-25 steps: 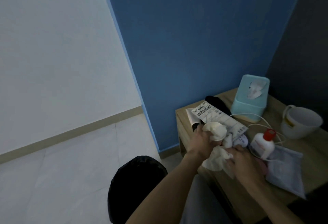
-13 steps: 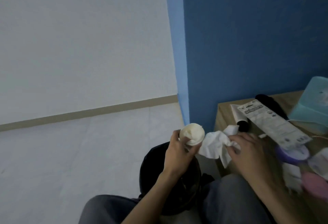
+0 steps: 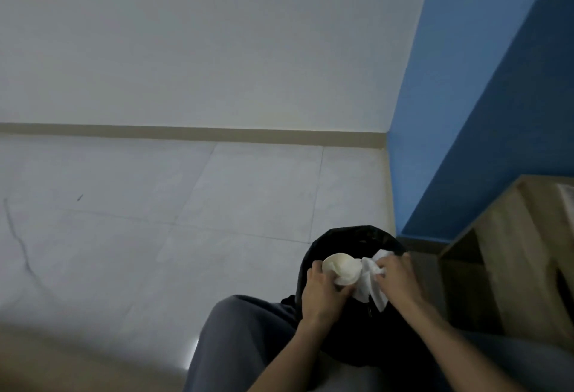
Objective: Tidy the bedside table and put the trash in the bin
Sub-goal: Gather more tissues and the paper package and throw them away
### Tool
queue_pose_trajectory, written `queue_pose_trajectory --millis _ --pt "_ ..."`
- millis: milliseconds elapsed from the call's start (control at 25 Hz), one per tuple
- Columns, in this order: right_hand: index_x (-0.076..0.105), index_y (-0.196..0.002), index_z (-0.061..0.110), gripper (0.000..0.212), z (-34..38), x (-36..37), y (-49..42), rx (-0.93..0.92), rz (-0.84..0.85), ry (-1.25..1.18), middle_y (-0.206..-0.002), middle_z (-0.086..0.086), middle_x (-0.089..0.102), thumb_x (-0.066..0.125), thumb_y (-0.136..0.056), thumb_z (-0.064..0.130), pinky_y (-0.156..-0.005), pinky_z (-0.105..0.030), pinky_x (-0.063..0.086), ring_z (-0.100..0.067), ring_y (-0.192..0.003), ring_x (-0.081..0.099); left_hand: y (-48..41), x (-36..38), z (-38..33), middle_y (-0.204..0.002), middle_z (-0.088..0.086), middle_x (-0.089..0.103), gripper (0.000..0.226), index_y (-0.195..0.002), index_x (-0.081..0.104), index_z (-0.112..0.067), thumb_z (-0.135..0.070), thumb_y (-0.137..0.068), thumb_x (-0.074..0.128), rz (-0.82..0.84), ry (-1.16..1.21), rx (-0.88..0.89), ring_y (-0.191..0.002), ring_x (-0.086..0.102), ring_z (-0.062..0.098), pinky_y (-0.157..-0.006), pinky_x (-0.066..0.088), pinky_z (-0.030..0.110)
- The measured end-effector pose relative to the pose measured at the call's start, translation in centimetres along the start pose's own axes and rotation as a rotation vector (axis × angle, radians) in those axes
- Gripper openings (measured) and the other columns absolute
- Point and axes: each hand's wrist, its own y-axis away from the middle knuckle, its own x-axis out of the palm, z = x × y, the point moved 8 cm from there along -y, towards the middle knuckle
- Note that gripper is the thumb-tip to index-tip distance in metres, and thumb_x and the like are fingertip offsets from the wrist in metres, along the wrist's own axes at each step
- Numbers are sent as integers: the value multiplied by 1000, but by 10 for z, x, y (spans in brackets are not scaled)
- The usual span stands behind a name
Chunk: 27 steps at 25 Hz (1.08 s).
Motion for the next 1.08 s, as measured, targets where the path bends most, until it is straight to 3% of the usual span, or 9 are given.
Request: queue_pose_trajectory --millis 160,440,600,720,840,960,1080 --pt "65 -110 21 30 -5 30 -8 45 110 76 -106 -9 67 47 -86 22 -76 -28 47 -24 -105 57 -15 18 16 -128 3 39 54 -121 56 -12 -49 -82 58 45 -25 -15 -120 42 21 -90 49 35" --pt "66 -103 21 27 -12 49 -12 42 245 27 -108 -9 68 54 -79 19 -73 -27 45 -27 -104 60 -24 26 22 -128 6 39 53 -122 55 -12 -47 -82 59 67 -58 -18 -122 40 23 -90 48 38" --pt "56 -125 24 45 -16 56 -6 66 315 -121 -123 -9 63 56 -80 21 -86 -29 48 -26 -113 58 -23 29 21 -145 4 30 58 -131 47 -19 -47 -81 60 91 -33 -15 -133 32 23 -100 43 37" --pt "52 -129 23 48 -16 56 0 70 363 -145 -128 -10 59 56 -81 22 -90 -29 47 -26 -116 56 -20 31 17 -156 5 15 74 -142 31 -27 -51 -79 61 137 -7 -2 -142 21 24 -108 33 41" --pt "49 -132 17 48 -13 45 8 47 369 -163 -139 -10 47 55 -84 18 -102 -31 40 -25 -126 46 -17 26 8 -156 5 16 74 -144 28 -26 -51 -82 59 133 62 47 -143 20 24 -111 30 39" --pt "44 -136 16 53 -19 9 13 42 263 -191 -149 -7 36 57 -85 19 -110 -30 29 -22 -136 34 -20 19 -19 -154 5 22 70 -143 31 -25 -47 -84 60 86 106 127 -141 23 22 -112 29 34" --pt "51 -129 16 44 -42 -58 22 40 45 -255 -143 -3 42 57 -85 20 -107 -27 31 -20 -131 39 -21 11 -79 -146 4 34 65 -139 37 -23 -40 -83 64 46 175 259 -135 33 18 -111 30 28"
